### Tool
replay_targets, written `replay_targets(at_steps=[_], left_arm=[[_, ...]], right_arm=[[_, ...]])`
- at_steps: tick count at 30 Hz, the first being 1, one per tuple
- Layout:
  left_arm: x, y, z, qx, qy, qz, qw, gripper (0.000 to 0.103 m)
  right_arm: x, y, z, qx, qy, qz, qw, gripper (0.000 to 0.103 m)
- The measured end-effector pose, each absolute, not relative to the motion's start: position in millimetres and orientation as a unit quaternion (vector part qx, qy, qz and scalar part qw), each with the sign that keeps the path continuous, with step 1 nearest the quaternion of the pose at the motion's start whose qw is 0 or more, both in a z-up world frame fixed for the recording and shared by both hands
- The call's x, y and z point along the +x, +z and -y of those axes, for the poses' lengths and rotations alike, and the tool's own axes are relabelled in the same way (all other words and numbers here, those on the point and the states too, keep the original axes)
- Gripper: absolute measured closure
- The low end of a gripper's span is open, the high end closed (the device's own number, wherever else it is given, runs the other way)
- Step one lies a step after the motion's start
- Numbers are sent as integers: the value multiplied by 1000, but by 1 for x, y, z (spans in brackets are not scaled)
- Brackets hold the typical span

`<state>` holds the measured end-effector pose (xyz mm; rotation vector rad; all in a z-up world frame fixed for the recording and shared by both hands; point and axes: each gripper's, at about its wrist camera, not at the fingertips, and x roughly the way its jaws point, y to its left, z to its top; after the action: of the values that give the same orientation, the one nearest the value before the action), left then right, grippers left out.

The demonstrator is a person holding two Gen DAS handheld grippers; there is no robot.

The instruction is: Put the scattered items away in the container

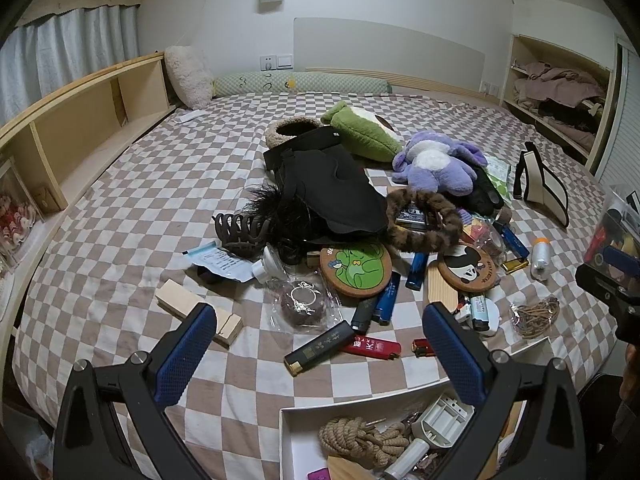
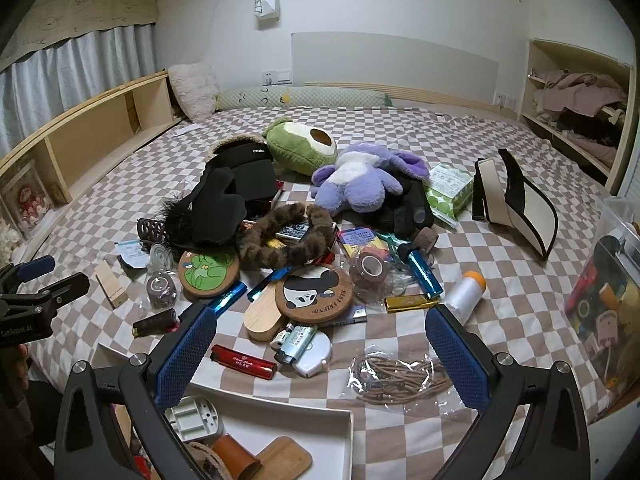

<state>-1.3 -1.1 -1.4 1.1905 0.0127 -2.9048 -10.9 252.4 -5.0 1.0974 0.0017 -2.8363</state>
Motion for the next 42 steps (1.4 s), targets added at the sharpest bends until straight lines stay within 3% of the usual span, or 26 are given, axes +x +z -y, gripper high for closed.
replay_targets(at_steps=[42], left_arm=[[0, -4, 1, 381, -925, 3, 3, 0]], right_arm=[[-10, -10, -254, 369, -928, -6, 47, 0]])
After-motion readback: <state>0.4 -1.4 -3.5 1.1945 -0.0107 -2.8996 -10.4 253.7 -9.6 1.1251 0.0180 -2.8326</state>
